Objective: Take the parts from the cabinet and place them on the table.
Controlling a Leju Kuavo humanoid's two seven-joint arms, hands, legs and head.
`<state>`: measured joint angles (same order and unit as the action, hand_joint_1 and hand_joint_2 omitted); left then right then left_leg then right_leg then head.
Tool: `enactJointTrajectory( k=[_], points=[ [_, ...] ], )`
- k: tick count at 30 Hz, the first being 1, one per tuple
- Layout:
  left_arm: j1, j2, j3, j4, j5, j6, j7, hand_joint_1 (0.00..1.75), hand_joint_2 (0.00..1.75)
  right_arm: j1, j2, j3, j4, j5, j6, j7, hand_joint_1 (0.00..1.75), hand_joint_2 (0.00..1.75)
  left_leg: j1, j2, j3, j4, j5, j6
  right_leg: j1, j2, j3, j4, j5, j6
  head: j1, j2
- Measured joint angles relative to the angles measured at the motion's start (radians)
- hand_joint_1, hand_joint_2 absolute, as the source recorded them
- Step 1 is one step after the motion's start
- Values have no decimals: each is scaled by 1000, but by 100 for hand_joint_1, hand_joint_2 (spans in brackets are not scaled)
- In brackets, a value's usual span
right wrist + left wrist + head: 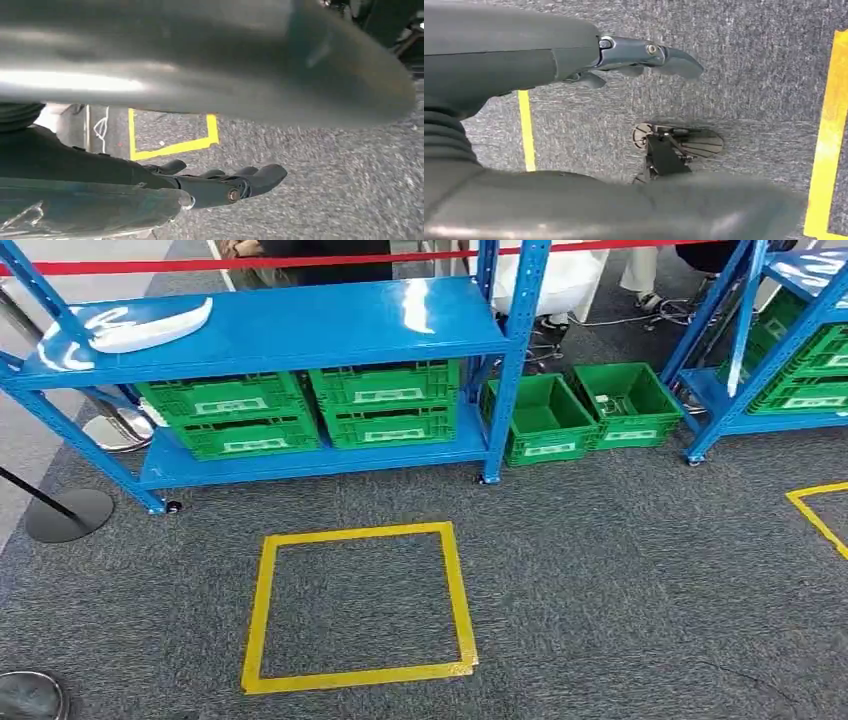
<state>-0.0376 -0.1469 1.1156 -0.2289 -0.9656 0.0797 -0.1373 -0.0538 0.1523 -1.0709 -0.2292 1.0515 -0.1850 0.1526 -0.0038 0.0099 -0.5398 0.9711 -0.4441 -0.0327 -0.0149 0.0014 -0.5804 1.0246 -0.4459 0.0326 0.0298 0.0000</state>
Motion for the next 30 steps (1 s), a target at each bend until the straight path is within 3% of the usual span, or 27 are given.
enactJointTrajectory(
  k=[30],
  points=[
    [102,80,-606,-75,536,-41,74,0,0,109,-77,576,-79,-583,101,-84,0,0,0,0,-1,0,0,0,0,0,0,0,0,0,0,0]
  ],
)
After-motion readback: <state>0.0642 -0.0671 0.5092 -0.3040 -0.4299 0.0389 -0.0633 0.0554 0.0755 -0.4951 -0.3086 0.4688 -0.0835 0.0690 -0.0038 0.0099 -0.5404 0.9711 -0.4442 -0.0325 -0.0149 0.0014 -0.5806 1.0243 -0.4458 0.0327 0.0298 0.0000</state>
